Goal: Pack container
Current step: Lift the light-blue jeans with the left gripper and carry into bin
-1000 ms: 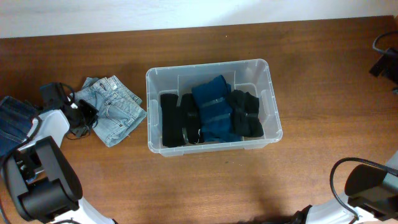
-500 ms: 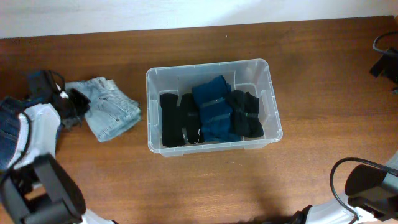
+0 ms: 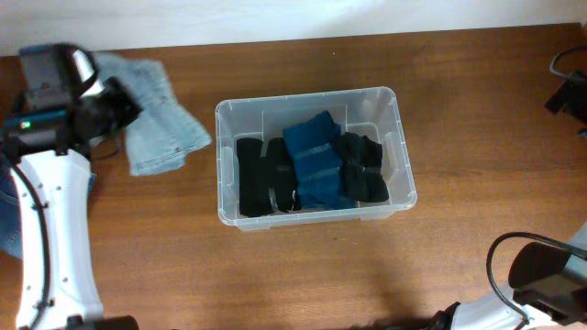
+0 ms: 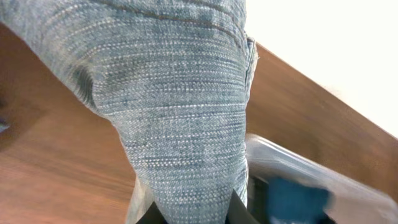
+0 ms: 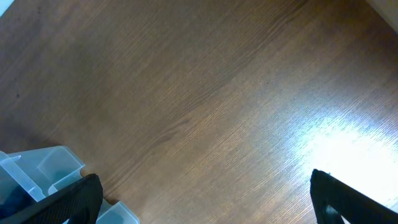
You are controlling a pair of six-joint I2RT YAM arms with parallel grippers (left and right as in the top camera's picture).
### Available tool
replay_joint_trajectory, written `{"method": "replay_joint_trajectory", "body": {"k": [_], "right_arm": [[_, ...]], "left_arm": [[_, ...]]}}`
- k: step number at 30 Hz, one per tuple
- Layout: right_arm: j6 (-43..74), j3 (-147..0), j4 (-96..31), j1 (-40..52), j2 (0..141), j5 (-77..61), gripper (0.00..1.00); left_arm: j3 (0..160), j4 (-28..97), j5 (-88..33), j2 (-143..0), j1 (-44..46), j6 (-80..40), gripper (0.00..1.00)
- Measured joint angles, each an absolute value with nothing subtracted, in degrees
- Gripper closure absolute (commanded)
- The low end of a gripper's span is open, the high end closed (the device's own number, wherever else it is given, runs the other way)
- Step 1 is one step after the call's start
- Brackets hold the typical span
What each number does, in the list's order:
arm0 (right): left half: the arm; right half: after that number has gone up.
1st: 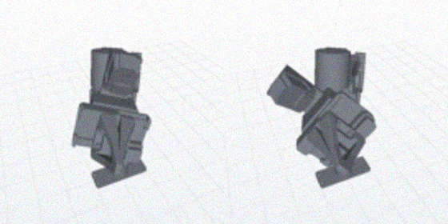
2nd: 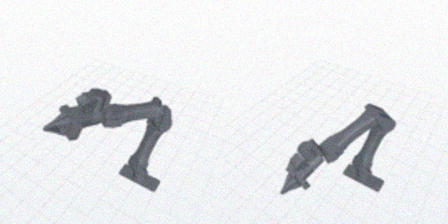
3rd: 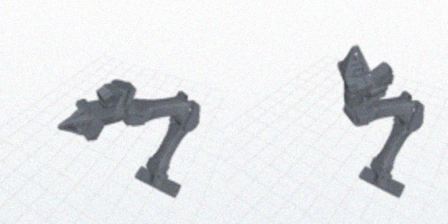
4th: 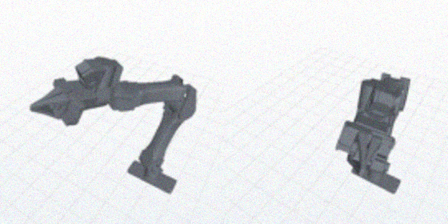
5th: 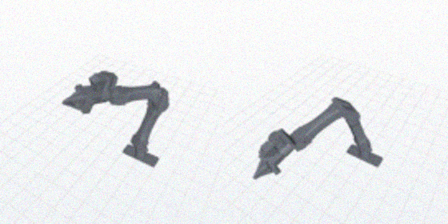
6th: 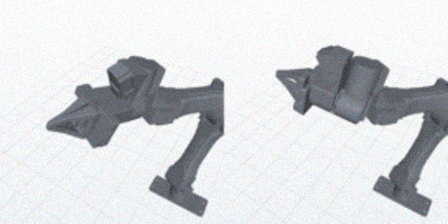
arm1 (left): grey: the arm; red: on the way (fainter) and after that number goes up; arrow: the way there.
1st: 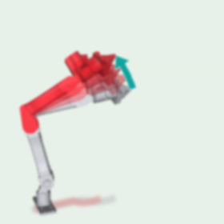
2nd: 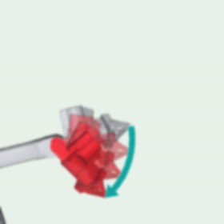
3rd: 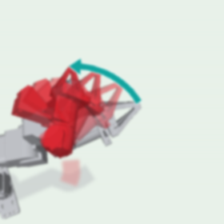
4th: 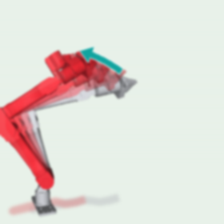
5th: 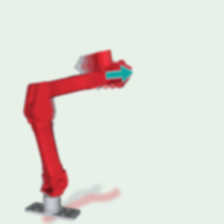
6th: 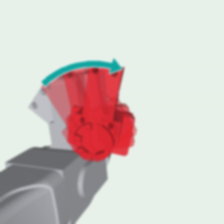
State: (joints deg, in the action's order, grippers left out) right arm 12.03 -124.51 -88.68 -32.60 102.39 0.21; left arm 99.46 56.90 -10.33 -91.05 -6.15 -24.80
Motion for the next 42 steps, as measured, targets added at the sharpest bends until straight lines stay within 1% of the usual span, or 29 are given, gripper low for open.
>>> {"method": "replay_joint_trajectory", "body": {"k": [7,14,20,24,34,42], "right_arm": [[11.99,-124.51,-88.68,-32.6,102.39,0.21,0.01],[12.03,-124.51,-88.68,-32.6,102.39,0.21,0.01],[12.01,-124.51,-88.68,-32.6,102.39,0.21,0.01],[12.03,-124.51,-88.71,-32.6,102.39,0.21,0.01],[12.03,-124.51,-88.68,-32.6,102.39,0.21,0.01],[11.99,-124.51,-88.71,-32.6,102.39,0.21,0.01]], "left_arm": [[108.31,59.66,-13.45,-90.08,6.11,-23.79,0.99],[108.75,60.05,-16.99,-90.13,17.52,-24.47,0.99],[108.75,59.99,-17.63,-92.23,24.16,-27.29,0.99],[108.75,59.96,-18.52,-95.74,26.59,-28.69,0.99],[108.49,60.1,-21.87,-105.75,27.68,-29.87,0.99],[106.76,63.31,-16.32,-106.52,27.9,-29.89,0.99]]}}
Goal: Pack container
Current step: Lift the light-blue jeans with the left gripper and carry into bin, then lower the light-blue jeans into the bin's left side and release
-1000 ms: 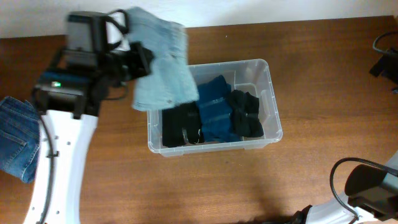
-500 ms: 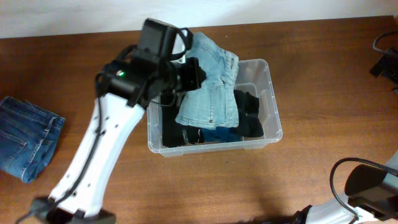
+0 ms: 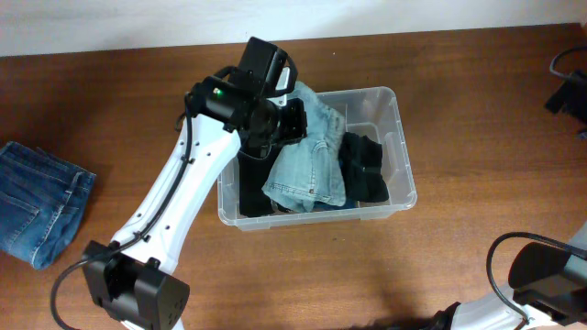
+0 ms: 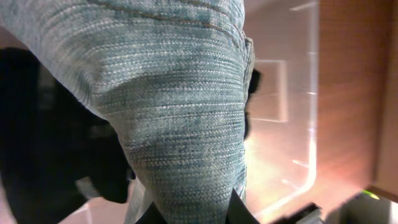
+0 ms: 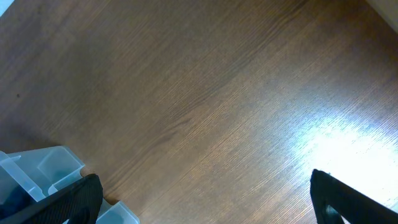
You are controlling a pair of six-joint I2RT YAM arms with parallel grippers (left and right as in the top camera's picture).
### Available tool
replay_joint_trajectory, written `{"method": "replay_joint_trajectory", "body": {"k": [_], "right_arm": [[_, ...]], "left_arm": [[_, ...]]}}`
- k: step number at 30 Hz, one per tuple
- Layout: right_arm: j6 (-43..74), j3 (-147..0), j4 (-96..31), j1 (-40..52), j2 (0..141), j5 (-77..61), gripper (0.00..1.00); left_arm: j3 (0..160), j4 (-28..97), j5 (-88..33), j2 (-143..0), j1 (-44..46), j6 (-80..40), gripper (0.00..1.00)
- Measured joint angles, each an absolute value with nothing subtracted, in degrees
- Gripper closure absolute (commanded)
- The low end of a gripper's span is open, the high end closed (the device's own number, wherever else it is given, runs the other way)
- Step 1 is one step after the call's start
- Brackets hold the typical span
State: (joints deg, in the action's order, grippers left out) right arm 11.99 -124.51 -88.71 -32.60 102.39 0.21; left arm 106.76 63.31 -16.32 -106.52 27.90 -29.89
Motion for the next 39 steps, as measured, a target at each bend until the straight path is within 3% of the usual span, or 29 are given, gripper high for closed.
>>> {"method": "replay_joint_trajectory", "body": {"k": [13,17,19,20,22,25,29,33,35,37,39], "right_arm": [[12.01,-124.51,-88.71,-32.6,102.37,0.19,0.01],[12.03,-124.51,-88.71,-32.6,102.39,0.21,0.01],[12.01,-124.51,-88.71,-32.6,102.39,0.21,0.01],[12.03,-124.51,-88.68,-32.6,102.39,0.19,0.01],[12.01,-124.51,-88.71,-32.6,102.39,0.21,0.01],[12.05,-124.51,-88.68,-32.6,102.39,0.21,0.01],[12.01,-124.51,-88.68,-32.6,102.39,0.21,0.01],[11.99,-124.51,-88.68,-32.6,102.39,0.21,0.01],[12.03,-124.51,-88.68,-32.6,102.39,0.21,0.01],[12.01,-124.51,-88.68,-32.6,102.39,0.19,0.01],[12.05,-124.51,-88.71,-32.6,102.39,0.21,0.01]], "left_arm": [[95.02,58.11,-6.9,-106.5,27.73,-30.09,1.0],[94.91,60.1,-2.57,-106.5,27.75,-30.09,0.92],[94.89,61.63,-0.19,-106.5,27.83,-30.09,0.82],[94.87,62.57,1.15,-106.5,27.88,-30.02,0.71],[94.83,64.62,4.16,-106.5,27.92,-30.22,0.37],[94.8,67.51,9.43,-106.5,27.94,-30.26,0.08],[94.8,67.9,14.44,-106.5,27.83,-30.48,0.02],[95.64,68.51,16.21,-106.5,27.83,-30.06,0.11],[97.36,69.47,15.81,-106.5,27.86,-29.78,0.36],[99.02,69.6,14.48,-106.39,27.86,-29.58,1.0],[100.18,69.41,12.01,-106.17,27.92,-29.36,0.99]]}}
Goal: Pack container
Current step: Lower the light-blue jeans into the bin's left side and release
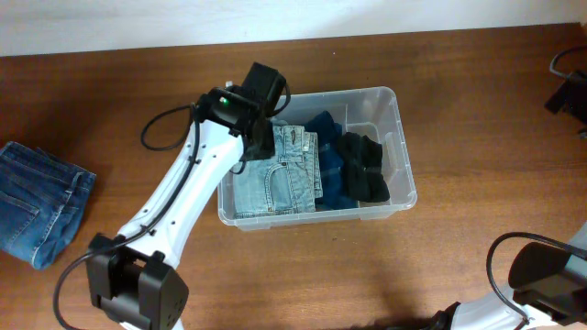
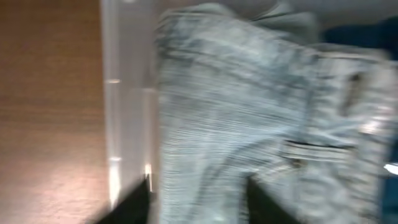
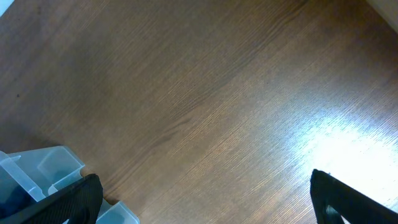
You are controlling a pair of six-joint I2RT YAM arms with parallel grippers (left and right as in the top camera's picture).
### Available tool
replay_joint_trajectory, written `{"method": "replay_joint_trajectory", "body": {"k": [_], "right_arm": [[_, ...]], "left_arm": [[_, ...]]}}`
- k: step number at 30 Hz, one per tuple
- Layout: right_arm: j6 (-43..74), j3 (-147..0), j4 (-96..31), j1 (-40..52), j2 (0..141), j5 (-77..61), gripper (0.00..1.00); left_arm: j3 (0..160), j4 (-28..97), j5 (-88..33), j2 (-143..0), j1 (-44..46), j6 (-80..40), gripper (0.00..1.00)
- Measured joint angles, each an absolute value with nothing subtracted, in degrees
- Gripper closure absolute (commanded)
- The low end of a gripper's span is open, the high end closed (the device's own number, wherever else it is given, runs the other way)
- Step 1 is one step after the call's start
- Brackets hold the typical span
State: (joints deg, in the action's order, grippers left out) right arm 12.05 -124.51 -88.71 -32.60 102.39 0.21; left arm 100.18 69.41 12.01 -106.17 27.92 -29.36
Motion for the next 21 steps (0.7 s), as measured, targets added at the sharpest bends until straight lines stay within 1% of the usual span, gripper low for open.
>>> {"method": "replay_joint_trajectory", "body": {"k": [4,8,18,21], "right_arm": [[12.01,-124.51,-88.71,-32.6,102.39,0.21,0.01],[12.05,-124.51,-88.71,-32.6,102.39,0.21,0.01],[11.99,-124.51,-88.73,-32.6,102.39,0.21,0.01],[12.03,-124.51,-88.68,-32.6,102.39,0.19,0.01]], "left_arm": [[100.33,69.04,6.48,-105.86,28.12,-28.05,0.99],[97.93,65.19,3.38,-105.86,28.23,-27.33,1.0],[81.69,51.83,1.87,-105.91,28.23,-26.94,0.99],[80.14,49.84,1.32,-105.89,28.21,-26.79,1.0]]}}
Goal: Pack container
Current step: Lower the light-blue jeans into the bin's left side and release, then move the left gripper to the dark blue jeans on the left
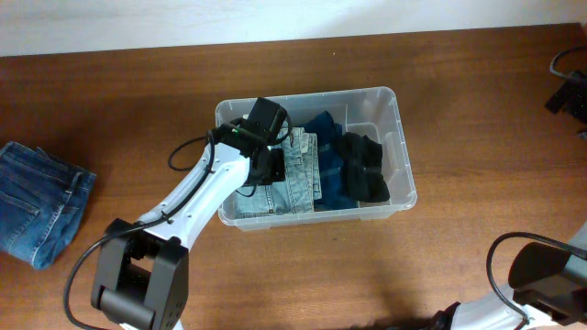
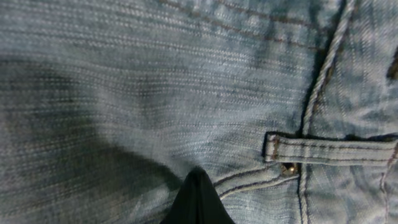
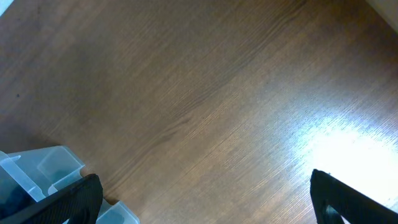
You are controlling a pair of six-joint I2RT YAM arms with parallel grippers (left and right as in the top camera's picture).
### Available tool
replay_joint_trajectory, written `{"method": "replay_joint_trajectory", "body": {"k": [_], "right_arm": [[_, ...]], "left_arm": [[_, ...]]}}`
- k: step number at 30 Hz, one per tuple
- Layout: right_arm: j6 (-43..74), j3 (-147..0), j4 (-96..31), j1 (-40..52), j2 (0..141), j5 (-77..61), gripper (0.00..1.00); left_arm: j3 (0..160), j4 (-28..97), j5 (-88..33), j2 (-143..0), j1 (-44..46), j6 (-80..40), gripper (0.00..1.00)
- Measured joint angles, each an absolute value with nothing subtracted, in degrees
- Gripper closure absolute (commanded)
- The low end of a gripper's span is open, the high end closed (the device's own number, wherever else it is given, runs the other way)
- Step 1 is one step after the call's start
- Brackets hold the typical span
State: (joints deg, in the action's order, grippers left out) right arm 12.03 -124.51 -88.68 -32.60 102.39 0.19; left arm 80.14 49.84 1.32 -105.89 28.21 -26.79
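A clear plastic container point(image 1: 307, 94) stands mid-table. Inside it lie light blue jeans point(image 1: 293, 179) on the left, a dark blue garment point(image 1: 328, 137) in the middle and black clothing point(image 1: 362, 170) on the right. My left gripper point(image 1: 267, 167) reaches down into the container onto the light jeans. In the left wrist view the denim point(image 2: 186, 81) fills the frame and the gripper point(image 2: 198, 200) shows as one dark closed tip pressed against it. My right gripper point(image 3: 205, 186) hangs open over bare wood, away from the clothes.
Folded darker blue jeans point(image 1: 37, 202) lie at the table's left edge. One corner of the container point(image 3: 50, 165) shows at the lower left of the right wrist view. A dark object point(image 1: 566, 92) sits at the far right edge.
My left gripper has shut and sunk lower onto the light jeans inside the container; its fingers stood apart just before. The right arm has not moved.
My left gripper held the light jeans up at the table's far left. Then it carried them over the container, still shut on them. Then the jeans lay flat inside with the fingers apart. Now the shut gripper presses on them.
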Motion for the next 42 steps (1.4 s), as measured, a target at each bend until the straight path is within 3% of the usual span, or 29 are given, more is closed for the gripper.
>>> {"method": "replay_joint_trajectory", "body": {"k": [8,18,22,23,25,31,42], "right_arm": [[12.01,-124.51,-88.71,-32.6,102.39,0.21,0.01],[12.03,-124.51,-88.71,-32.6,102.39,0.19,0.01],[12.03,-124.51,-88.71,-32.6,102.39,0.19,0.01],[12.01,-124.51,-88.71,-32.6,102.39,0.19,0.01],[12.03,-124.51,-88.71,-32.6,102.39,0.19,0.02],[12.03,-124.51,-88.68,-32.6,102.39,0.21,0.01],[12.01,-124.51,-88.68,-32.6,102.39,0.21,0.01]], "left_arm": [[91.42,58.39,0.78,-104.16,24.32,-24.93,0.99],[103.33,68.84,2.98,-87.79,-0.49,-23.94,0.72],[103.31,71.55,2.98,-87.24,-9.82,-23.73,0.23],[103.22,71.59,2.96,-87.57,-11.92,-23.66,0.15],[102.48,71.53,2.96,-87.77,-16.08,-24.4,0.08],[98.74,67.99,2.96,-87.77,-22.83,-25.56,0.07],[84.88,53.98,2.72,-87.79,-25.23,-26.92,0.02]]}}
